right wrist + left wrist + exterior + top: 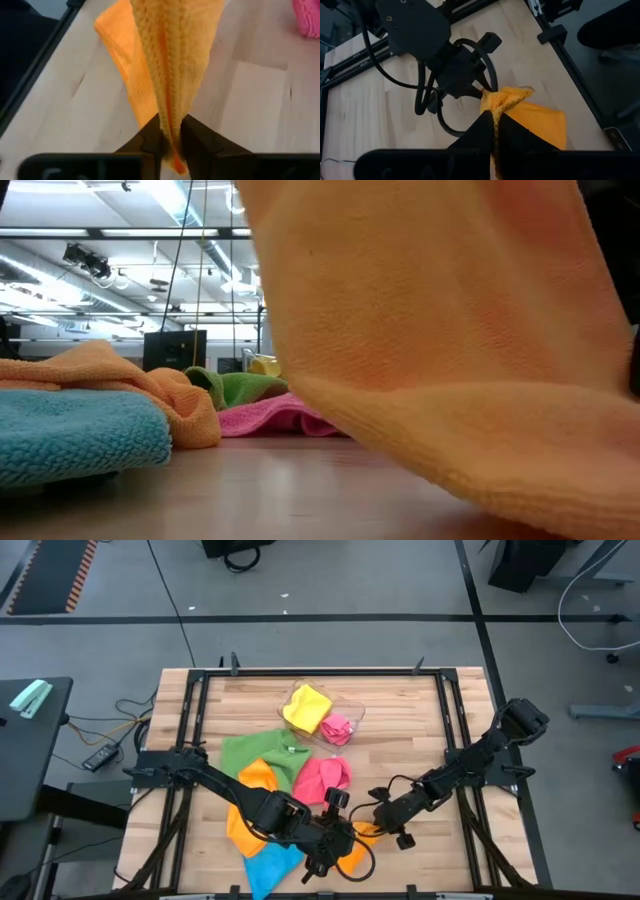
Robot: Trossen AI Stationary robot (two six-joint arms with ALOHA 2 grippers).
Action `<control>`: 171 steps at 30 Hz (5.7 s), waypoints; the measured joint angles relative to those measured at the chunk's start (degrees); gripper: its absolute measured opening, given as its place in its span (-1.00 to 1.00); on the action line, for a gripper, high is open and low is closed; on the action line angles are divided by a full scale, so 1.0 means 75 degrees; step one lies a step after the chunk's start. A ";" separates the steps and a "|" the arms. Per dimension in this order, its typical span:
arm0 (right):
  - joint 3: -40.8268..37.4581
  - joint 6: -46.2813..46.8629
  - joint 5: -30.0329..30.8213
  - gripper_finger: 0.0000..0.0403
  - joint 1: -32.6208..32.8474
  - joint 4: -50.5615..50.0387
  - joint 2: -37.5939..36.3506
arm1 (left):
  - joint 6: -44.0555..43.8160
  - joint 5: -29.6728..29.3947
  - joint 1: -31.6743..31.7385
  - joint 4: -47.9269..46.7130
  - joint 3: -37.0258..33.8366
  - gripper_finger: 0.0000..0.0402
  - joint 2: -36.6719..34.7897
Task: Fold microfiber towels
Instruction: Fold the right orange microfiber cloth
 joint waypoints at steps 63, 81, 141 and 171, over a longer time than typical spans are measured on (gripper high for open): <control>0.0006 0.3970 -0.1491 -0.94 0.1853 -0.3501 -0.2463 | -0.3458 0.0612 0.0661 0.1349 -0.2033 -0.84 0.0432; 0.0000 0.3173 -0.1284 -0.85 0.0734 -0.4782 -0.1597 | -0.3692 0.0624 0.1612 0.3047 -0.4350 -0.79 0.0438; 0.1451 0.3310 0.4516 -0.08 0.2031 -0.5375 -0.1673 | 0.1776 0.1416 0.0958 0.6361 -0.4140 -0.52 0.0431; 0.1448 0.7571 0.6058 -0.08 0.3682 -0.4573 -0.1091 | -0.2022 -0.0635 -0.0618 0.6300 -0.3736 -0.79 0.0428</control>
